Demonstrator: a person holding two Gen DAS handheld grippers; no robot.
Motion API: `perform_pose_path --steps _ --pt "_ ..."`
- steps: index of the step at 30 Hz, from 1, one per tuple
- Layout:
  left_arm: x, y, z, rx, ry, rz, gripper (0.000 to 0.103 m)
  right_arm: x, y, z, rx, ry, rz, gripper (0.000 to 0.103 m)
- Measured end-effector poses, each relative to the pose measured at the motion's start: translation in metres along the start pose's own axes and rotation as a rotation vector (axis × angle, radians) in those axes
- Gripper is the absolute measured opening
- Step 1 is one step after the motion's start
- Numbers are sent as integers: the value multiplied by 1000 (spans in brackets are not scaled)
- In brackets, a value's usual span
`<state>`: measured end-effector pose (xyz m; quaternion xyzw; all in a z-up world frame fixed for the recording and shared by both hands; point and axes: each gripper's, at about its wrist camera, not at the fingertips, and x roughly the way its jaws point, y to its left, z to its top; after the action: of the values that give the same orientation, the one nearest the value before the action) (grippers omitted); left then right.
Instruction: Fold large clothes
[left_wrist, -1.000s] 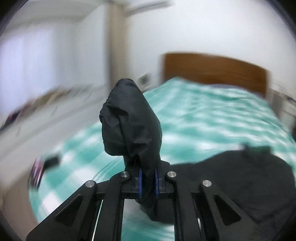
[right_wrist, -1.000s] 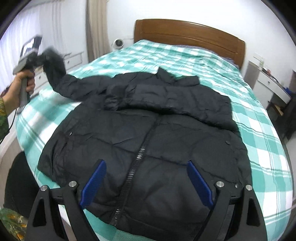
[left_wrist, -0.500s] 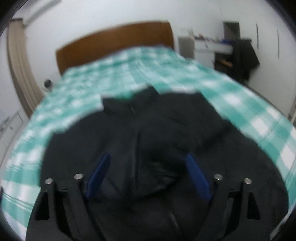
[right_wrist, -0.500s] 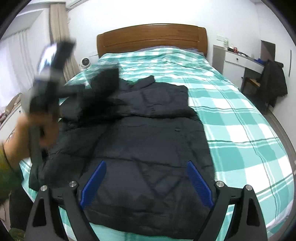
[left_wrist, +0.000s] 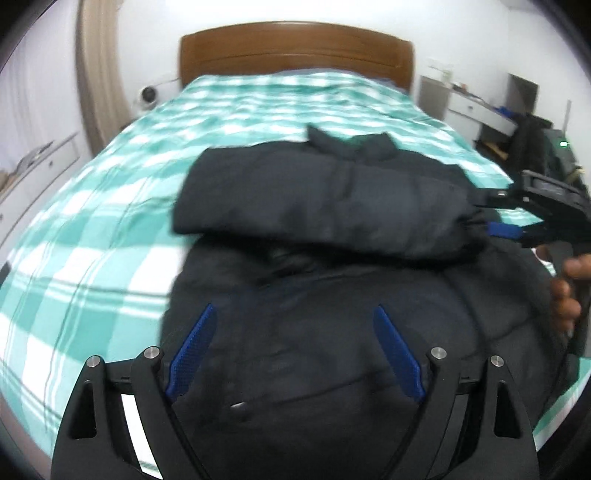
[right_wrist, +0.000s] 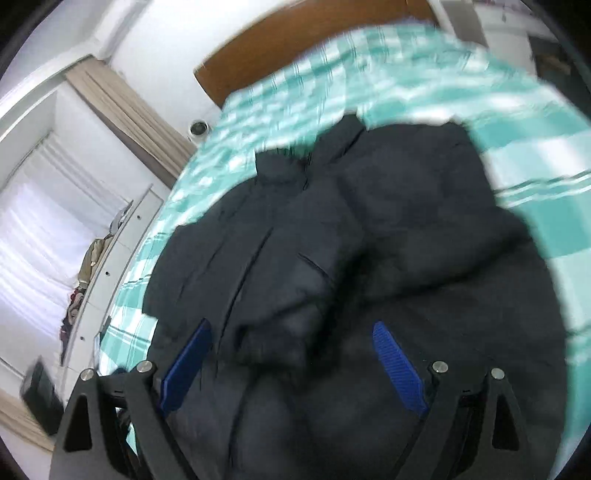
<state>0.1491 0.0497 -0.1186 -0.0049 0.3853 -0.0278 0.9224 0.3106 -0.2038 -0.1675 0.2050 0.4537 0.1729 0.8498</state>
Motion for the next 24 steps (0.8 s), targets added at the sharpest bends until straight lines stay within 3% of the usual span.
perform_pose_path --steps 1,2,4,7,10,13,15,16,19,20,21,22,24 --pt "2 8 -2 -9 11 13 88 10 6 3 -23 18 -41 41" --pt "3 16 -4 -15 18 28 88 15 16 7 -73 30 -113 22" --pt "3 29 -5 -28 17 47 88 -2 33 19 -123 -26 -92 8" --pt "5 42 7 -61 1 56 88 -42 52 47 -230 -164 -156 8" --pt "14 48 25 -90 -10 48 88 -63 36 78 -220 -236 -225 8" --pt "26 49 39 -101 3 36 88 -47 2 92 -194 -206 -321 8" --pt "36 47 46 -90 24 38 88 -20 -24 86 -192 -128 -390 8" --pt "42 46 51 -78 41 42 88 -1 -40 78 -175 -72 -422 15" --pt "54 44 65 -45 71 29 88 11 -63 63 -126 -22 -419 39" --pt "57 41 70 -34 70 23 88 5 -65 62 -116 -32 -422 47" --pt "60 39 77 -19 66 18 88 -4 -66 61 -112 -47 -425 66" --pt "65 35 87 -3 54 19 88 -18 -59 61 -119 -107 -437 71" --pt "75 29 104 16 35 12 88 -40 -45 62 -159 -210 -455 71"
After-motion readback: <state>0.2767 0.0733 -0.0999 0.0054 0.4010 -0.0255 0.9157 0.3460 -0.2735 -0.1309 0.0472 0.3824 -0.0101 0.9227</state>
